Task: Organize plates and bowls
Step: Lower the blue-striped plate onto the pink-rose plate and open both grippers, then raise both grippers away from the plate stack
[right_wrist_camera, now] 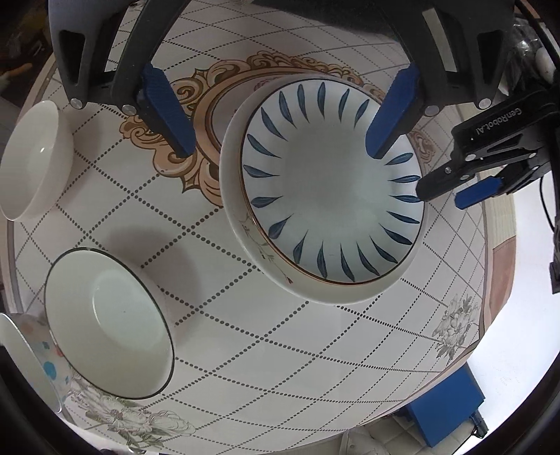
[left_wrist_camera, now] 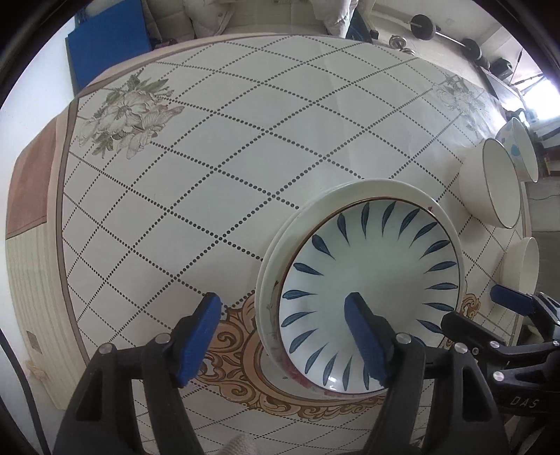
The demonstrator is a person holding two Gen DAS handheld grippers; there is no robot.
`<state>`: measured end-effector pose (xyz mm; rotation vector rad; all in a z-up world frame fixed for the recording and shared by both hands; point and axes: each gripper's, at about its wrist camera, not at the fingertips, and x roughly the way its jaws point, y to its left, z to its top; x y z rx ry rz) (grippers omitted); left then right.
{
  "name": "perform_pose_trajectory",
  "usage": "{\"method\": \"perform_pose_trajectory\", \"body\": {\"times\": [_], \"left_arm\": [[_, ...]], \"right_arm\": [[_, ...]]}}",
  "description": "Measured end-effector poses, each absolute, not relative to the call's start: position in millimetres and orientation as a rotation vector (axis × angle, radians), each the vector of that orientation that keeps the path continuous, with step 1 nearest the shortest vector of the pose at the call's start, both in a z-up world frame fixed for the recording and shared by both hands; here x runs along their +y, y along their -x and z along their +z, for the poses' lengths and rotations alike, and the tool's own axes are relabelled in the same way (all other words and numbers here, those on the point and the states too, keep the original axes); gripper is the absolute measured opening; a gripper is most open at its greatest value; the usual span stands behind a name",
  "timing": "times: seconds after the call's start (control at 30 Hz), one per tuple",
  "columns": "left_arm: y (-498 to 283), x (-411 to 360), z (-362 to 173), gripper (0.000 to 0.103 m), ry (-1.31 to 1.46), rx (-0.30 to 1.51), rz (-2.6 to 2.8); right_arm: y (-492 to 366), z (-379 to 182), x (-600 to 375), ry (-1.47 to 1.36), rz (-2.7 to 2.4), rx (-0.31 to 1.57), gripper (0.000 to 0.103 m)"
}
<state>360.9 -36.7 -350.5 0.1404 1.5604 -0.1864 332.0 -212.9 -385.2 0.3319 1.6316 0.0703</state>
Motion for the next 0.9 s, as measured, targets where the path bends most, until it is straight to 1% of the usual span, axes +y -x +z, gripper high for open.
{"method": "perform_pose_trajectory", "body": {"times": [0.33,0.53,0.9], "left_arm": [[-323.2,-47.0,-308.2,0.072,-0.165,1.418,-0.147],[-293.1,-46.4,-265.6,0.072,-0.123,1.345,-0.119],[-237.9,-48.4,-195.1,0.072,-0.099,1.236,-0.074]], "right_arm": [[-297.5,-339.1,-208.2,-0.185,-0.025,1.509,0.1],[-269.9,-285.9,-203.6,-0.131,-0.046,1.398,0.1],[-209.9,-194.0,-205.4,-0.13,0.017,1.252,0.1]]}}
